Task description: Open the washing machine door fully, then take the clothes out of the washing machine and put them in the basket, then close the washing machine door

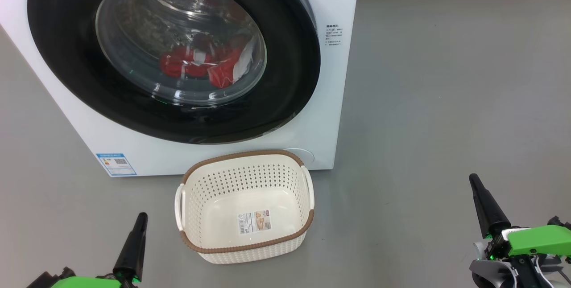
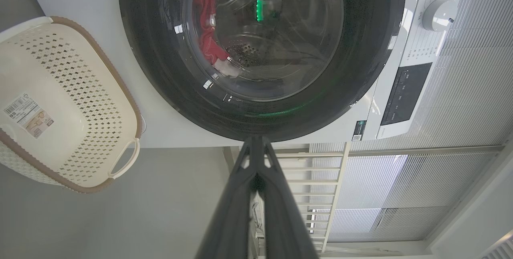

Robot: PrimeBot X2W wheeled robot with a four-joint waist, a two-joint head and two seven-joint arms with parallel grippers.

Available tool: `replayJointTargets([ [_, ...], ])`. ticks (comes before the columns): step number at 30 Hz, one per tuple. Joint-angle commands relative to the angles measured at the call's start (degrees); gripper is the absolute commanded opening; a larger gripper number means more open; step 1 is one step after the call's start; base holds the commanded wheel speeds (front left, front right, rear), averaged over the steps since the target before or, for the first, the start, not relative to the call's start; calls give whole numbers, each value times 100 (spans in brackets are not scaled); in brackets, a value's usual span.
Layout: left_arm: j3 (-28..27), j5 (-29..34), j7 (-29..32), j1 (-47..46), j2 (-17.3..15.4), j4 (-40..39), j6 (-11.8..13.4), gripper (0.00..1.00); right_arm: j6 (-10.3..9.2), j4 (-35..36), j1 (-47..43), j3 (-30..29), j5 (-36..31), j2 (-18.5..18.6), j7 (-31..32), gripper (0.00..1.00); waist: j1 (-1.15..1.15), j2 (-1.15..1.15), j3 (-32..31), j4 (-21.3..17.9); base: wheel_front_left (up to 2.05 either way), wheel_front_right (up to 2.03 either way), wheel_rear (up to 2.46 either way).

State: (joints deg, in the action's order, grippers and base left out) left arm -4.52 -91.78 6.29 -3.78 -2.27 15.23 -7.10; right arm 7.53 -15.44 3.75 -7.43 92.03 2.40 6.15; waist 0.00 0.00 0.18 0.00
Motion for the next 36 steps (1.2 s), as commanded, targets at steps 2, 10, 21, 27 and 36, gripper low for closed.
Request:
replayJointTargets([
  [2, -197, -41, 18, -240, -61, -120, -39, 0, -4, 142, 243, 93, 16, 48, 32, 0, 0, 0, 0, 0, 0, 0, 0],
  [10, -197, -41, 18, -240, -61, -120, -39, 0, -4, 142, 243, 93, 16, 48, 32, 0, 0, 0, 0, 0, 0, 0, 0],
  [21, -197, -41, 18, -240, -61, -120, -39, 0, -4, 142, 243, 93, 16, 48, 32, 0, 0, 0, 0, 0, 0, 0, 0],
  [27, -197, -41, 18, -240, -61, -120, -39, 0, -4, 142, 243, 93, 16, 48, 32, 0, 0, 0, 0, 0, 0, 0, 0],
  [36, -197, -41, 18, -240, -61, -120, -39, 0, -4, 142, 243, 93, 16, 48, 32, 0, 0, 0, 0, 0, 0, 0, 0],
])
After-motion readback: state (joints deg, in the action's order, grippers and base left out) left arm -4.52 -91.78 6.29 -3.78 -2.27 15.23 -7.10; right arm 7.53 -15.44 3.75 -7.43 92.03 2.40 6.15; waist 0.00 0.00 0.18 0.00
